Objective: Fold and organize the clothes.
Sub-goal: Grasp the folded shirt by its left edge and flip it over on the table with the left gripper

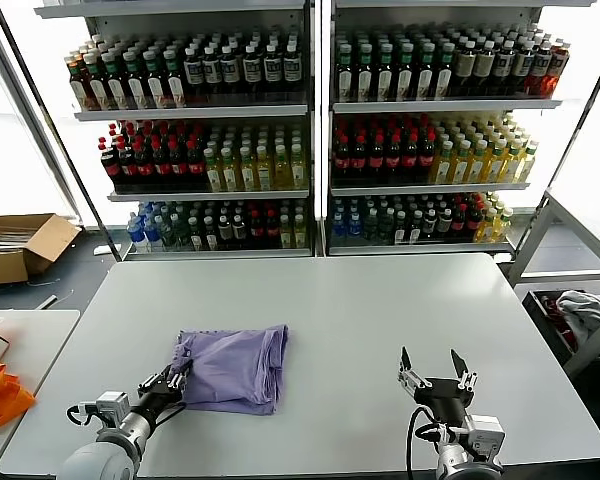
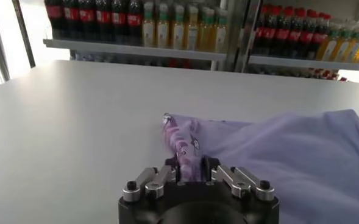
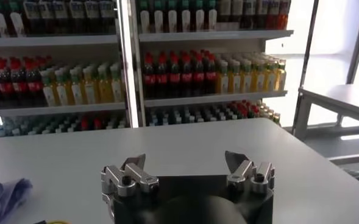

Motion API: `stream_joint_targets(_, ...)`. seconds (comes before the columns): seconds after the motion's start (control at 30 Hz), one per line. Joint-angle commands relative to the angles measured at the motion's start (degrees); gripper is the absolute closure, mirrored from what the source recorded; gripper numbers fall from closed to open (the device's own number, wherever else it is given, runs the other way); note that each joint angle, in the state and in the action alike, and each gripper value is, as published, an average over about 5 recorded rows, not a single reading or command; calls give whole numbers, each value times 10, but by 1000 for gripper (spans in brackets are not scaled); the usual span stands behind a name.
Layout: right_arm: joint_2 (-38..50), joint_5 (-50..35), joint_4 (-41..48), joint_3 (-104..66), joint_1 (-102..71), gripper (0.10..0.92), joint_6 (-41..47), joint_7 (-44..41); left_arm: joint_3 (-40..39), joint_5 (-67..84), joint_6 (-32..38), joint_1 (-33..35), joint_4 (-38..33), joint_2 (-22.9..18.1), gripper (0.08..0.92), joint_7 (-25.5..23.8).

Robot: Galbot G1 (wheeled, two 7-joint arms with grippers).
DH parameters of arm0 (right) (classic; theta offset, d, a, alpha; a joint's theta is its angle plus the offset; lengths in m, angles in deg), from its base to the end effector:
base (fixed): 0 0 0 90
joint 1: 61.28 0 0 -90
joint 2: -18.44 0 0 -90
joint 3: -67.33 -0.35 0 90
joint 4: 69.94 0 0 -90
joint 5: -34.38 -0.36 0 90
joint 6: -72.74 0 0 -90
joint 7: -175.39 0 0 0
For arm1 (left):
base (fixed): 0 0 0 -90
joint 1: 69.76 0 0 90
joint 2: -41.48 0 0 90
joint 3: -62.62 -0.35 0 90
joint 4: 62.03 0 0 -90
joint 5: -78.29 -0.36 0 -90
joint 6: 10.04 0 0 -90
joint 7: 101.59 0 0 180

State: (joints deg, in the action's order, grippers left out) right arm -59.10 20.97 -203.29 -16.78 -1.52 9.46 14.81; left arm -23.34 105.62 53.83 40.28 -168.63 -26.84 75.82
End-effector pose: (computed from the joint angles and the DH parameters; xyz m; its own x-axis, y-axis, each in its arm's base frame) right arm 0.1715 0.0040 -0.2229 -0.9582 0.0756 0.2758 0.0797 0.9968 0.0035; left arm 0.2477 0.1139 -0.3253 -0.8672 0.1249 0.4820 0.0766 0.9900 -0.1186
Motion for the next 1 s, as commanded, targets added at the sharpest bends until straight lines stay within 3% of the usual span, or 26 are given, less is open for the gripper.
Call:
stream_joint_targets(0.03, 0, 0, -2, -1, 3, 203, 1, 0, -2, 3, -4, 0, 4, -3, 735, -2)
stream_joint_targets(0.2, 2, -1, -4, -2, 9, 203, 4, -1, 0, -10, -3, 0, 5, -4, 857, -2)
stream_joint_targets(0.47, -3, 2, 2, 4, 24, 203, 14, 1, 29, -11, -1, 11, -15, 10, 869, 2)
stream_joint_targets(0.67, -7, 5, 3, 6, 30, 203, 20, 2, 115, 19, 1, 27, -37, 69, 869, 2)
stream_joint_targets(1.0, -1, 4, 3, 16, 34, 203, 20, 2, 249, 46, -5, 31, -11, 197, 869, 0)
